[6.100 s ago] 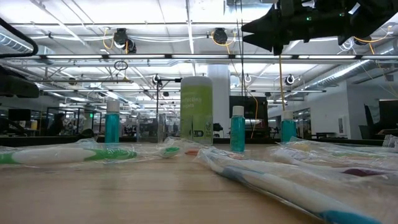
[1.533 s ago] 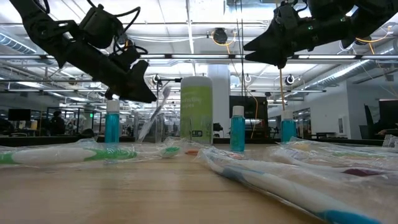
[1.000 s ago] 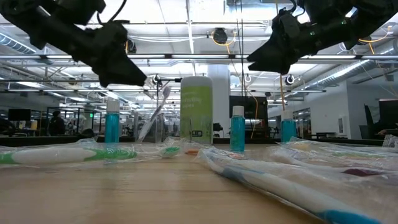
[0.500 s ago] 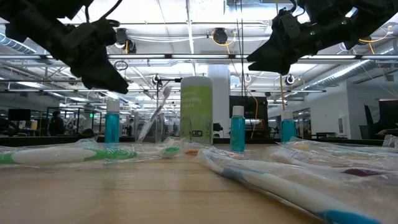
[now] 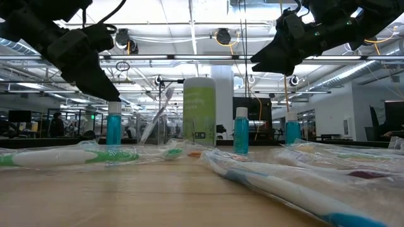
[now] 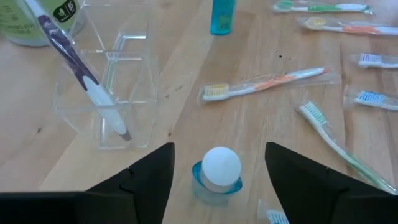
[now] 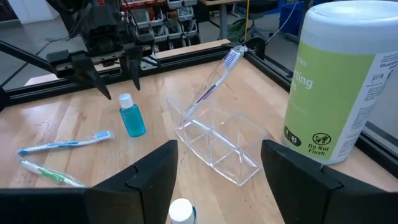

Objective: Pick & Place toothbrushing station
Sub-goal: Put the bottom left mouthwash into the transparent organizer

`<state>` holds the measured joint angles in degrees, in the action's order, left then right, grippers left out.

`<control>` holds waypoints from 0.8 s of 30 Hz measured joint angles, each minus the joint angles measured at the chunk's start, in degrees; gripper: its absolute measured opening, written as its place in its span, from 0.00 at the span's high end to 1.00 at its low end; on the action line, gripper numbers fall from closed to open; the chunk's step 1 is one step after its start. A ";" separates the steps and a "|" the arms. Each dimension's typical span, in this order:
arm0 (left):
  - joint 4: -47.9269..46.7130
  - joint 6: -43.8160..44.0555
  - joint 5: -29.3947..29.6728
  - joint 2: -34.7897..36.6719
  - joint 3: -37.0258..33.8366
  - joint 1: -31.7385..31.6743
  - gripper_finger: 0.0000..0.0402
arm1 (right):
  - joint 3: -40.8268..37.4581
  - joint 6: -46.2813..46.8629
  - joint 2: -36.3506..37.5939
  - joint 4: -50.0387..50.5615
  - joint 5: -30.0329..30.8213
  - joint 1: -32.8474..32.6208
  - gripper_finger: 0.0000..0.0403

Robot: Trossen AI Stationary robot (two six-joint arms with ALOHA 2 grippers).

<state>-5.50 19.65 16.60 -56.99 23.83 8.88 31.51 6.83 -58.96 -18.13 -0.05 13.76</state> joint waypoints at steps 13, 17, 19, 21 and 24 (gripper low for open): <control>4.32 -0.75 0.05 -8.06 0.00 0.00 0.45 | -0.01 -0.03 0.00 -0.20 0.00 0.02 0.44; 4.97 -1.05 0.05 -8.13 0.00 0.00 0.49 | -0.02 -0.04 0.00 -0.31 0.00 0.00 0.44; 4.31 -1.02 0.04 -8.13 0.00 0.00 0.52 | -0.02 -0.04 0.00 -0.37 -0.01 0.00 0.44; 4.10 -0.95 0.04 -8.13 0.00 0.00 0.55 | -0.02 -0.04 0.00 -0.37 0.00 0.01 0.44; 4.11 -0.89 0.04 -8.13 0.00 0.00 0.59 | -0.02 -0.04 0.00 -0.37 0.00 0.02 0.44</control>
<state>-1.39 18.76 16.64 -65.12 23.83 8.88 31.48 6.79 -58.96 -18.50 -0.05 13.78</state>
